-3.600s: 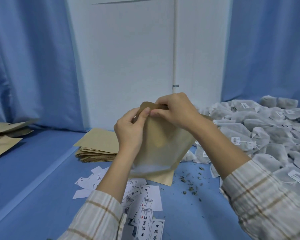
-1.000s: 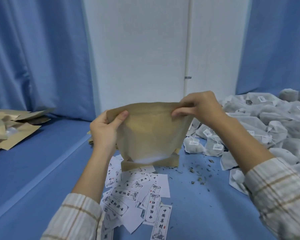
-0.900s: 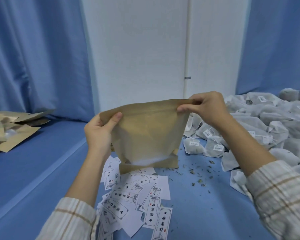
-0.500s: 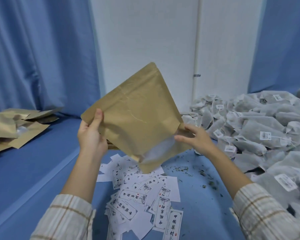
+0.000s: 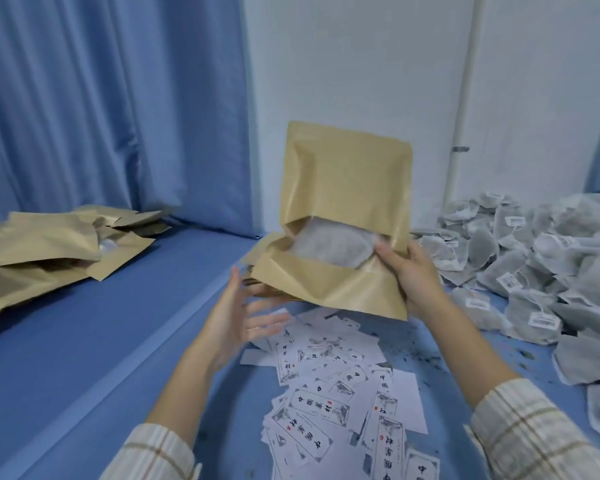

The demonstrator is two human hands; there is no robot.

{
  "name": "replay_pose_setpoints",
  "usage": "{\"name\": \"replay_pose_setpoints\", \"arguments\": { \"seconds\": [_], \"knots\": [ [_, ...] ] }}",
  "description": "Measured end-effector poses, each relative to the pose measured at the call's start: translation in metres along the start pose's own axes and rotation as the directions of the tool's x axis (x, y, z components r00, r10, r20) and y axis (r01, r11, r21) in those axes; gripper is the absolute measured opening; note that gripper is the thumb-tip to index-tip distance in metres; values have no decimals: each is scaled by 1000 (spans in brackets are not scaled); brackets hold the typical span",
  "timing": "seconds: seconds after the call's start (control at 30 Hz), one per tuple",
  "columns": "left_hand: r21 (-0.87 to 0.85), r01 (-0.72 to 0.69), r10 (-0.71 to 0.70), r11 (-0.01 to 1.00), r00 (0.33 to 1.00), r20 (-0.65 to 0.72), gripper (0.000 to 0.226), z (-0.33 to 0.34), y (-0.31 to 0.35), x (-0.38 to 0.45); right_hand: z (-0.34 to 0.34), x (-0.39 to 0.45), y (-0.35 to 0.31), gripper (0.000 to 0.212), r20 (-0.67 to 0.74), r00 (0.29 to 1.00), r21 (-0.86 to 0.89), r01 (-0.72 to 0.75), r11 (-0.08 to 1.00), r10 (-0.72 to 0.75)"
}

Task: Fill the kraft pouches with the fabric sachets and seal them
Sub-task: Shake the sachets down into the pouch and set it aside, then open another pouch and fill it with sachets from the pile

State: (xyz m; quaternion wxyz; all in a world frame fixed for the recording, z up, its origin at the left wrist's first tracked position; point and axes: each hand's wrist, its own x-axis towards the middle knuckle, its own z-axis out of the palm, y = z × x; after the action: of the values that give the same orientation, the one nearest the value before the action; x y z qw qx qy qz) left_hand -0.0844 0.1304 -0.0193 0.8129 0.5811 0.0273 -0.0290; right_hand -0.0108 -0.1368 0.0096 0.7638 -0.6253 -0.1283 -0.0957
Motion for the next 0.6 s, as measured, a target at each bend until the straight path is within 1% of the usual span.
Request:
{"name": "replay_pose_setpoints", "arguments": {
  "seconds": [0.07, 0.1, 0.13, 0.17, 0.23, 0.27, 0.3, 0.33, 0.37, 0.43, 0.47, 0.5, 0.57, 0.6],
  "knots": [
    [-236, 26, -28, 971, 1000, -5, 80, -21, -10, -5, 54, 9, 4, 18, 5, 996, 121, -86, 989, 86],
    [-317, 8, -18, 948, 999, -27, 77, -29, -14, -6, 92, 15, 3, 13, 42, 992, 161, -127, 979, 122],
    [-372, -24, 2, 928, 998, -58, 72, -35, -17, -6, 138, 19, 1, 12, 135, 978, 207, -184, 961, 158],
    [-404, -61, 26, 913, 995, -93, 67, -39, -17, -3, 186, 19, -4, 14, 261, 944, 249, -267, 931, 201],
    [-460, -139, 81, 877, 986, -145, 59, -45, -6, 3, 270, 14, -15, 27, 514, 814, 280, -458, 844, 271],
    [-493, -174, 110, 853, 982, -156, 56, -49, 3, 6, 298, 13, -16, 39, 574, 763, 265, -516, 814, 297],
    [-511, -203, 140, 835, 977, -159, 54, -53, 12, 8, 317, 12, -14, 53, 590, 735, 204, -536, 819, 334],
    [-510, -233, 168, 828, 971, -171, 52, -58, 20, 10, 326, 13, -6, 64, 579, 723, 106, -525, 844, 377],
    [-493, -254, 180, 832, 964, -195, 48, -63, 26, 12, 329, 17, 6, 72, 550, 723, -18, -491, 871, 418],
    [-451, -252, 152, 856, 957, -247, 41, -66, 28, 18, 318, 22, 30, 76, 468, 751, -249, -394, 885, 466],
    [-427, -231, 129, 874, 959, -254, 40, -63, 26, 23, 309, 25, 41, 75, 433, 773, -330, -342, 880, 463],
    [-397, -197, 101, 896, 963, -250, 39, -58, 22, 28, 298, 27, 49, 71, 410, 796, -375, -299, 878, 446],
    [-340, -125, 42, 932, 969, -242, 37, -45, 15, 39, 274, 30, 61, 53, 371, 849, -459, -183, 869, 375],
    [-320, -99, 23, 942, 973, -231, 35, -38, 11, 44, 261, 31, 65, 44, 356, 882, -524, -87, 847, 310]
  ]
}}
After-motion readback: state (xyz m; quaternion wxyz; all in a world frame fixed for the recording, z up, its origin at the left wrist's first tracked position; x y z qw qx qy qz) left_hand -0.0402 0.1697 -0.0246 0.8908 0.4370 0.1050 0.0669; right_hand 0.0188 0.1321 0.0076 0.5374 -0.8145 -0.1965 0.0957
